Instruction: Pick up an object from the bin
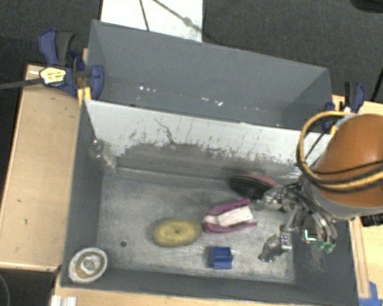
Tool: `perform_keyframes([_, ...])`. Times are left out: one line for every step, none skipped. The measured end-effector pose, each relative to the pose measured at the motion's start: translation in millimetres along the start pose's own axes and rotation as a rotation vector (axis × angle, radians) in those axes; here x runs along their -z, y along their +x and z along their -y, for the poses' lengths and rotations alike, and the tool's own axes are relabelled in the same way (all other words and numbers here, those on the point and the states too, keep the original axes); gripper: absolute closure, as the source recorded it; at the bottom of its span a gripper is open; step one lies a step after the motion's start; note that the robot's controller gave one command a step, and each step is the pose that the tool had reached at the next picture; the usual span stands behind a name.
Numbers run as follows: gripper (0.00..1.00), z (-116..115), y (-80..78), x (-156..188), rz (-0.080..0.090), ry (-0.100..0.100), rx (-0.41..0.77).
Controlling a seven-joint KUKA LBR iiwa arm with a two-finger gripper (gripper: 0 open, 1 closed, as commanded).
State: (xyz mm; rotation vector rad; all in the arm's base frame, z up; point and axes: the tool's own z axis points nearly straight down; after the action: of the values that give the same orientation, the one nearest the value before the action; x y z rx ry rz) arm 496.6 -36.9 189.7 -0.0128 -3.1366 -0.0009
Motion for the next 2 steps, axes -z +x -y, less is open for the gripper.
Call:
perform_keyframes([0.0, -55.5, -29.0, -92.3, 0.02, 0.002, 0.199])
perform_keyframes([1.0, -56.3, -27.9, -94.2, 0.016, 0.001, 0.202])
